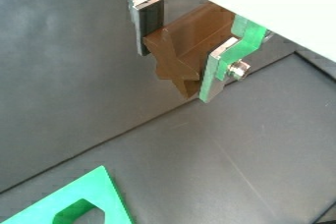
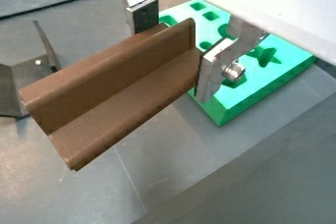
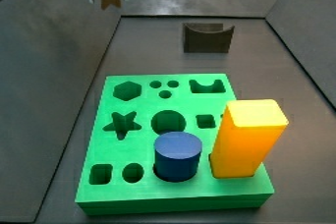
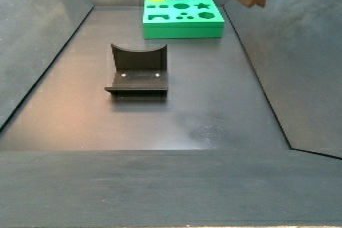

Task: Pick up the star object. Move up. Place the star object on the fixture. Regrasp the star object. Move to above the board. Insert the star object.
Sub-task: Place the star object on the fixture.

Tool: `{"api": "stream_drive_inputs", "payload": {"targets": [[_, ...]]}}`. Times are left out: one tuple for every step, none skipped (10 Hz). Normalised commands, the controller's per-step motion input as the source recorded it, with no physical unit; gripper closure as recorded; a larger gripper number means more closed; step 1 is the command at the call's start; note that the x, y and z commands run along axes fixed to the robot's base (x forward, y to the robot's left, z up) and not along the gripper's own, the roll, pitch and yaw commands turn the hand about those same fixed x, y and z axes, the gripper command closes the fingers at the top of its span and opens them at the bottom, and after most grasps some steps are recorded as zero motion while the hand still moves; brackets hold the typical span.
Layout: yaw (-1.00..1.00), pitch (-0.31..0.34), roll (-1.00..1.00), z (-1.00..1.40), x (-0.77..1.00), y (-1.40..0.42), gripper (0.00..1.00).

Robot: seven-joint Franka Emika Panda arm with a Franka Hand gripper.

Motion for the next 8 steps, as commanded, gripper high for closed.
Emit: {"api": "stream_drive_inputs", "payload": {"targets": [[-1.00,-0.185,0.02,0.11,1.00,0.70,1.00],[-1.00,-0.178,0.02,0.09,1.00,0.70,1.00],[-1.00,-0.167,0.04,0.06,1.00,0.68,1.00],[-0.78,-0.122,0.07,0.06,1.00,0.62,1.00],[-0.55,-0.069,0.07,0.05,1.00,0.57,1.00],[-0.42,-0.042,0.06,0.04,1.00,0.54,1.00],[-0.24,-0.008,0.07,0.03,1.00,0.49,1.00],[-0.16,0.006,0.06,0.03,1.00,0.46,1.00]]}}
